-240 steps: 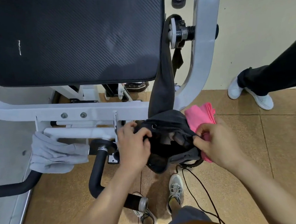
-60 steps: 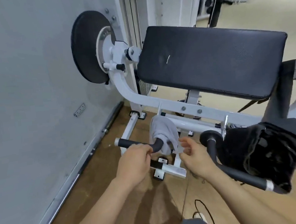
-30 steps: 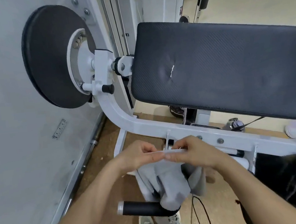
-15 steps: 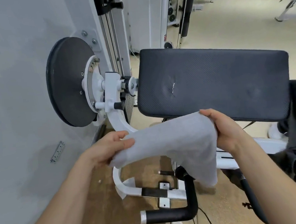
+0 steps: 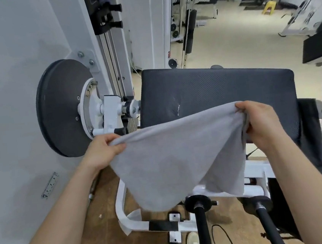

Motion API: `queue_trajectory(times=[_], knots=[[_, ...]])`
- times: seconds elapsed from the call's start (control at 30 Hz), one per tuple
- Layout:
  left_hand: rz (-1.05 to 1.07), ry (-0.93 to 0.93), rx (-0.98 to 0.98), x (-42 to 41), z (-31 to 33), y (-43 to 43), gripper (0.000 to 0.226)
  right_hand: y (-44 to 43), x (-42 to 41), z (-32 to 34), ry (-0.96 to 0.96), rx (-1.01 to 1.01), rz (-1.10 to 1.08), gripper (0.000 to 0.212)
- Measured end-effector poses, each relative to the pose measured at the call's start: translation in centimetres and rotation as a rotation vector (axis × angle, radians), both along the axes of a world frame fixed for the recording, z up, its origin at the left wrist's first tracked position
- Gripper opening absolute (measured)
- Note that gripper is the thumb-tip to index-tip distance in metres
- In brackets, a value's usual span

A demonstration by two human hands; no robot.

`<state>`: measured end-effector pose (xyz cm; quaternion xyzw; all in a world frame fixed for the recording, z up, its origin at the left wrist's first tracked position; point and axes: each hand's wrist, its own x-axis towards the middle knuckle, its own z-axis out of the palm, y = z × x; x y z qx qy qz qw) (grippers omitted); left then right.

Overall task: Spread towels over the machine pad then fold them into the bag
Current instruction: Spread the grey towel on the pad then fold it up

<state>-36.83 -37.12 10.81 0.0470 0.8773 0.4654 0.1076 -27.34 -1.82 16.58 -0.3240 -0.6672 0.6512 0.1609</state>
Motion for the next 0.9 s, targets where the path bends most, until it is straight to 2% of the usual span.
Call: queue_trajectory(times=[0.1, 0.2, 0.3, 0.4, 0.53, 0.63, 0.77, 0.83, 0.9], knots=[[0.116, 0.07, 0.064, -2.0, -0.4, 2.5, 0.006, 2.2, -2.6, -1.0, 0.085, 0.235, -0.076, 0.018], [0.272, 0.171, 0.099, -4.1, -0.5, 6.0, 0.008, 5.4, -6.2, -2.3, 0.088, 0.473, -0.184, 0.022], [0.391, 0.294, 0.129, -6.5, -0.2, 9.8, 0.014, 8.9, -9.6, -3.4, 0.087, 0.625, -0.291, 0.024], [0.396, 0.418, 0.098, -10.1, 0.7, 13.6, 0.014, 12.3, -13.3, -3.7, 0.078, 0.739, -0.313, 0.03], [0.428, 0.491, 0.009, -16.8, 1.7, 16.8, 0.018, 15.3, -18.2, -4.4, 0.07, 0.853, -0.241, 0.029], [0.493, 0.456, -0.106, -21.7, 1.8, 17.9, 0.022, 15.5, -21.1, -5.3, 0.012, 0.922, -0.114, 0.028], [0.393, 0.418, -0.32, -24.0, 0.1, 18.7, 0.032, 14.2, -23.5, -6.9, -0.225, 1.163, 0.145, 0.053], [0.298, 0.463, -0.413, -21.9, -1.8, 18.9, 0.024, 12.8, -24.0, -7.2, -0.174, 1.223, 0.156, 0.059], [0.217, 0.436, -0.412, -18.1, -3.9, 19.1, 0.014, 10.8, -24.7, -7.3, -0.007, 1.281, 0.199, 0.054]])
